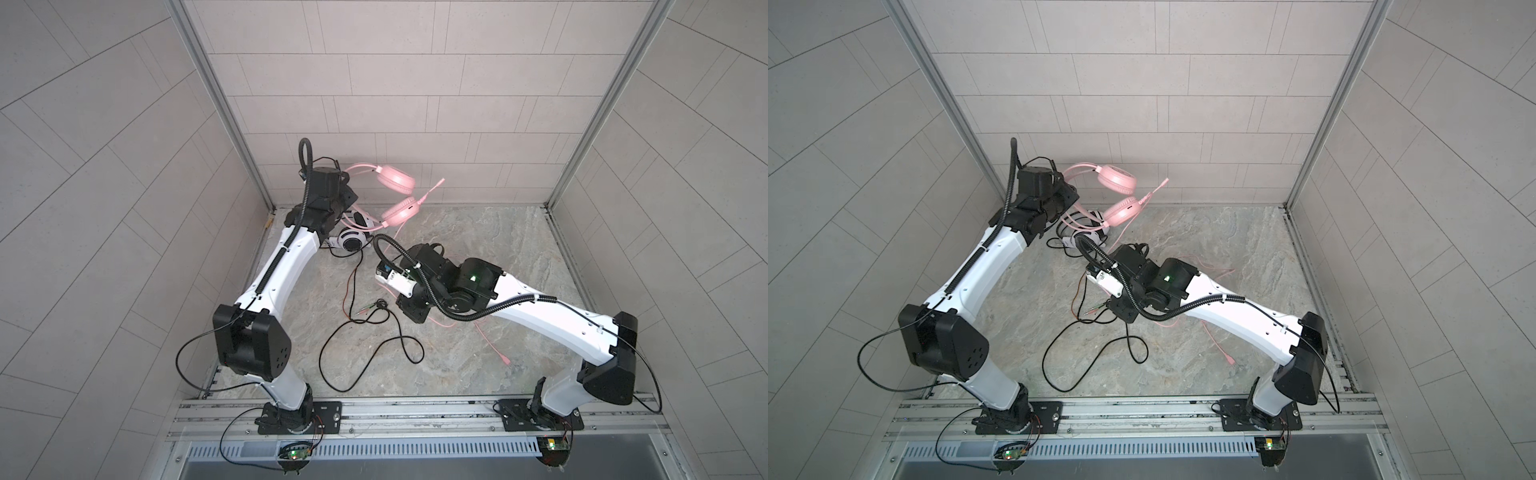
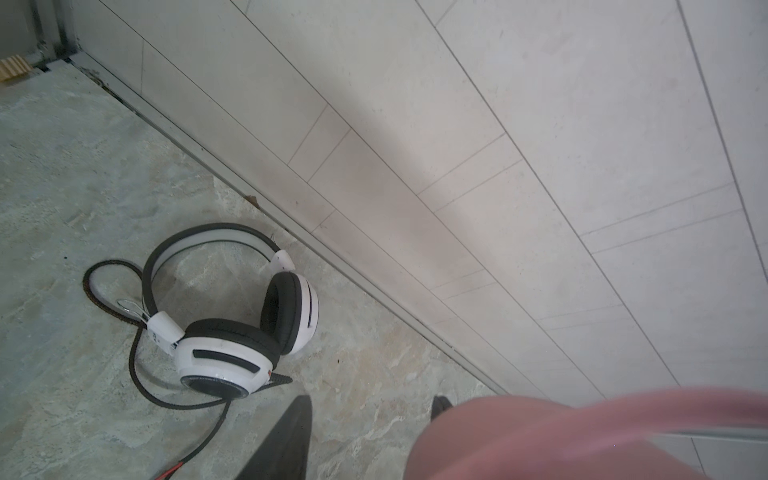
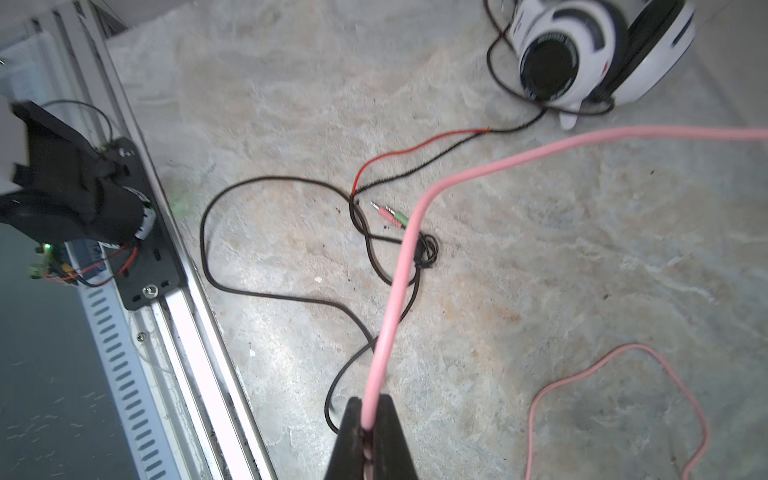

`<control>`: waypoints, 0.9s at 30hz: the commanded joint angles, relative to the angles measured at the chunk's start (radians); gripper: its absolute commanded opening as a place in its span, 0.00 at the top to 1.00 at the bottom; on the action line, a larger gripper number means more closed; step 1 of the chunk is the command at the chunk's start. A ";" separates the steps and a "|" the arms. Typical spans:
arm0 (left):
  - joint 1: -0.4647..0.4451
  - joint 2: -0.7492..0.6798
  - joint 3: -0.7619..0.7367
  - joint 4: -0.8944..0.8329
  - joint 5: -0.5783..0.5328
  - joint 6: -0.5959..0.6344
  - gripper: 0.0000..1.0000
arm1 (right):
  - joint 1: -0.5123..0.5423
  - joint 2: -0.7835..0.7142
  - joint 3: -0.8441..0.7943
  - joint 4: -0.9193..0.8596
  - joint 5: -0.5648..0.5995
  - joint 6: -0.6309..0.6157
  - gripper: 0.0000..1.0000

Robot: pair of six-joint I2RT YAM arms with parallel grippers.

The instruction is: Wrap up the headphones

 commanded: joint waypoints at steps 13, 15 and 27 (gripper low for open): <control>-0.086 -0.105 -0.237 0.094 0.224 0.280 1.00 | -0.197 0.007 0.270 -0.121 0.095 -0.090 1.00; -0.086 -0.119 -0.257 0.081 0.254 0.321 1.00 | -0.247 -0.007 0.269 -0.114 0.085 -0.078 1.00; -0.086 -0.114 -0.309 0.070 0.574 0.460 1.00 | -0.472 -0.068 0.205 -0.090 0.079 -0.055 1.00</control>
